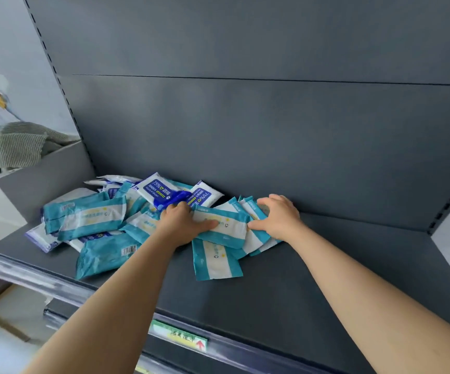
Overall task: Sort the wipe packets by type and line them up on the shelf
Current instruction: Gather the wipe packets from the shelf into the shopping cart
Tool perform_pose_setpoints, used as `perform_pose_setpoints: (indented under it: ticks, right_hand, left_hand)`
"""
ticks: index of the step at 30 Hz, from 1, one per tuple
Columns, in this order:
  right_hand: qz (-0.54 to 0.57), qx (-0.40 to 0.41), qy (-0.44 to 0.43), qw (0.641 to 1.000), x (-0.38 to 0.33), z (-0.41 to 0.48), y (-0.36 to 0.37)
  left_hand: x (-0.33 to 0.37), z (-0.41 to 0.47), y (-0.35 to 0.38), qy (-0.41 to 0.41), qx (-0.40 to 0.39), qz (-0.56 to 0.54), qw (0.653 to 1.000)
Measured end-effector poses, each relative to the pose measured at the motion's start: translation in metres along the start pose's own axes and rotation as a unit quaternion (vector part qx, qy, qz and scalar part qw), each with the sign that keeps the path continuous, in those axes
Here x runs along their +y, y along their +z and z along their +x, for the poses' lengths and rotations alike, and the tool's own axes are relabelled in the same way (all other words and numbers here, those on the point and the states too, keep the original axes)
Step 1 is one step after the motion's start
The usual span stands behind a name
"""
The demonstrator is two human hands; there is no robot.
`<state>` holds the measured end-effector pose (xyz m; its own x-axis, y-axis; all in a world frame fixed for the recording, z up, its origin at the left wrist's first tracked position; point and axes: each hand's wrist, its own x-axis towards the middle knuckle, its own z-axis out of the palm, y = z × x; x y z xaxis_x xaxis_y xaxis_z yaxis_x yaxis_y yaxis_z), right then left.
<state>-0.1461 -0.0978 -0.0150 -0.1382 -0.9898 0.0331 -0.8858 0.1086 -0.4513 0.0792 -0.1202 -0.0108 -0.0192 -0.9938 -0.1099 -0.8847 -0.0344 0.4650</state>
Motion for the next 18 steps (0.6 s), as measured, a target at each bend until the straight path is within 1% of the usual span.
perform_pose_setpoints:
  ticks: [1, 4, 6, 8, 10, 12, 13, 16, 18]
  right_hand:
    - [-0.032, -0.021, 0.018, 0.999, 0.002, 0.003, -0.003]
    - [-0.042, -0.082, 0.053, 0.994, 0.008, 0.01, -0.006]
    - [-0.066, -0.096, 0.055, 0.992, 0.01, 0.013, -0.007]
    - [-0.062, -0.109, 0.064, 0.99, 0.01, 0.015, -0.008]
    - [0.026, -0.111, 0.071, 0.991, 0.012, 0.014, -0.008]
    - [0.148, -0.095, 0.075, 0.982, 0.01, 0.01, -0.009]
    - [0.185, -0.091, 0.075, 0.976, 0.008, 0.007, -0.01]
    - [0.244, -0.07, 0.065, 0.965, 0.005, 0.0, -0.012]
    - [0.283, -0.05, 0.06, 0.956, 0.006, -0.003, -0.016]
  left_hand:
    - [-0.001, 0.004, 0.0, 0.002, -0.008, 0.0, 1.0]
    - [-0.003, 0.011, -0.001, 0.007, 0.001, 0.004, 1.0]
    - [-0.001, 0.013, -0.005, 0.002, 0.002, 0.019, 1.0]
    - [0.003, 0.013, -0.008, -0.001, -0.022, 0.016, 1.0]
    - [0.005, 0.013, -0.008, -0.005, -0.046, -0.016, 0.999]
    - [0.008, 0.012, -0.007, -0.006, -0.048, -0.057, 0.997]
    - [0.009, 0.012, -0.007, -0.007, -0.046, -0.083, 0.995]
    - [0.015, 0.003, -0.008, 0.001, -0.042, -0.158, 0.987]
    - [0.017, -0.006, -0.011, 0.016, -0.019, -0.178, 0.984]
